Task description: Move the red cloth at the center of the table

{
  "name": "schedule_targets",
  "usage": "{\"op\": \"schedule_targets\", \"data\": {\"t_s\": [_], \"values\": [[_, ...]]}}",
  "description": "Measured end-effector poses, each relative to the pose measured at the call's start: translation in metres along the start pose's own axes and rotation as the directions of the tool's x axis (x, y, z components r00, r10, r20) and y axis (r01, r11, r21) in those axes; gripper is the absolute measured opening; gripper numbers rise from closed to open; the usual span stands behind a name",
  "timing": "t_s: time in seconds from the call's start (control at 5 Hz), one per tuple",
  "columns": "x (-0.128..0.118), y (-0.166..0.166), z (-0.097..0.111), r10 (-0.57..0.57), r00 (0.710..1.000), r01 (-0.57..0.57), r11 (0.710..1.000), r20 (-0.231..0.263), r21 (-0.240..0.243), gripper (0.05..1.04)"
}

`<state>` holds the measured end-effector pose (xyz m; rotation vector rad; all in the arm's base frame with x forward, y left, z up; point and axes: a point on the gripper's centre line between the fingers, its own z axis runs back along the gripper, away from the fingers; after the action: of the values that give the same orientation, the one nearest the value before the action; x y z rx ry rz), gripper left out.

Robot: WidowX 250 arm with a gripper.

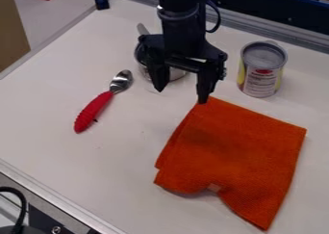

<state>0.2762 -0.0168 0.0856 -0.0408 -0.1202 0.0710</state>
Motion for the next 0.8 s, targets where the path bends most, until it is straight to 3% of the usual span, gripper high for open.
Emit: {"op": "schedule_targets", "data": {"t_s": [0.2,0.6,0.8], "values": [[-0.004,0.000,-0.007,0.008,1.000,-0.008,1.000,-0.028,0.002,0.996],[0.001,-0.035,-0.026,0.090,0.996,-0.091,0.994,-0.020,-0.054,0.929],[-0.001,-0.053,-0.039,0.080,0.996,-0.082,0.996,-0.040,-0.044,0.654]]}}
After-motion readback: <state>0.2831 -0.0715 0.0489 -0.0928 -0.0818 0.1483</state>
